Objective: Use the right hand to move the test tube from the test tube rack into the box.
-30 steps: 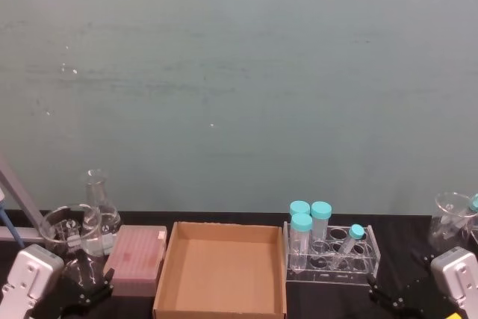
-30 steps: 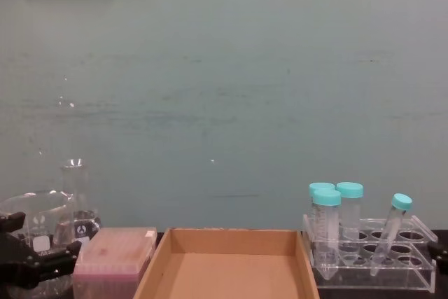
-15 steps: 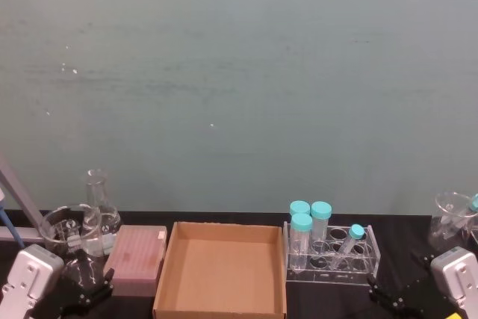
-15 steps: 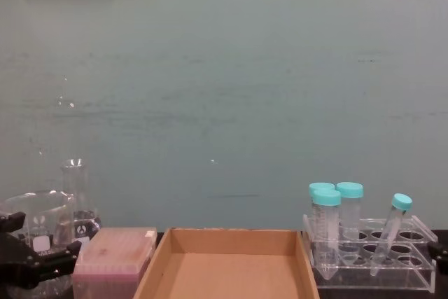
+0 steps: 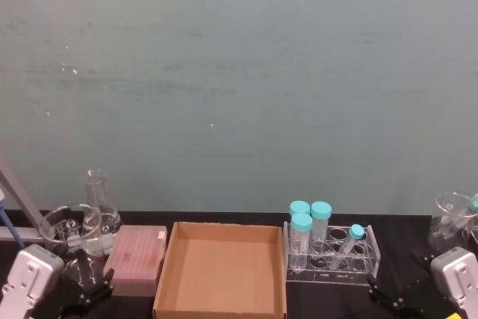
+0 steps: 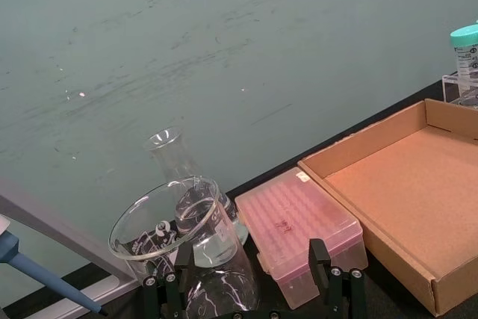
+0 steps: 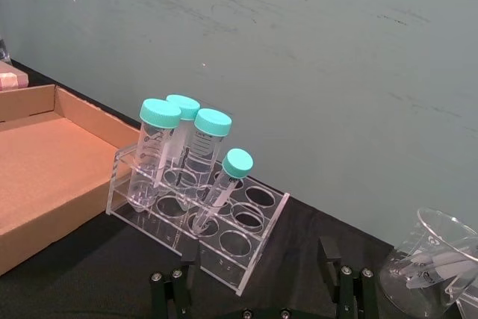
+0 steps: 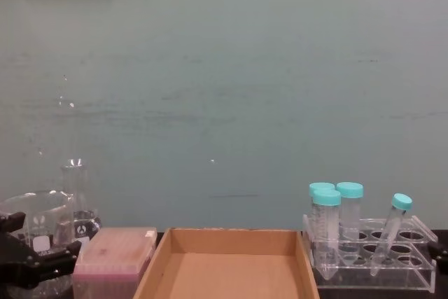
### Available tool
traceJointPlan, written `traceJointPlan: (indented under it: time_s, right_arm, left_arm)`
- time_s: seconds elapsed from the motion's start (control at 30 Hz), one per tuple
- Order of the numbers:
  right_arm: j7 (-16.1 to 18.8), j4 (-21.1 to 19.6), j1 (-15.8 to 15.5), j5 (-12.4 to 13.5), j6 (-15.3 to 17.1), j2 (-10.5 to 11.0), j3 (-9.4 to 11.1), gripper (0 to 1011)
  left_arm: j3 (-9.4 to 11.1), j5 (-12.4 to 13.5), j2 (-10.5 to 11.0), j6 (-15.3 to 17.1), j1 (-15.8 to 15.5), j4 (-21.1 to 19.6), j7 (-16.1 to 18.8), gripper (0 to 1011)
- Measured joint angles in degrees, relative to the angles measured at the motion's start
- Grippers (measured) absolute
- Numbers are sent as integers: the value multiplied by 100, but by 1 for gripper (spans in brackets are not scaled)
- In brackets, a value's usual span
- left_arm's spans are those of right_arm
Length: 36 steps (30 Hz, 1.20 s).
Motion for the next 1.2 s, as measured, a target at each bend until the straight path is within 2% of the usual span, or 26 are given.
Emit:
traceJointPlan:
  time_s: [0.53,0.83,1.2]
  right_arm:
    - [9,0,-3,-3,-9,-5,12,1000]
    - [305,78,41,18,-125,-97,151,1000]
    - [699,489,463,52,-118,-438,222,1000]
  left_arm:
    - [0,0,0,0,0,0,0,1000]
    - [0,0,0,0,0,0,0,1000]
    - [0,0,0,0,0,0,0,1000]
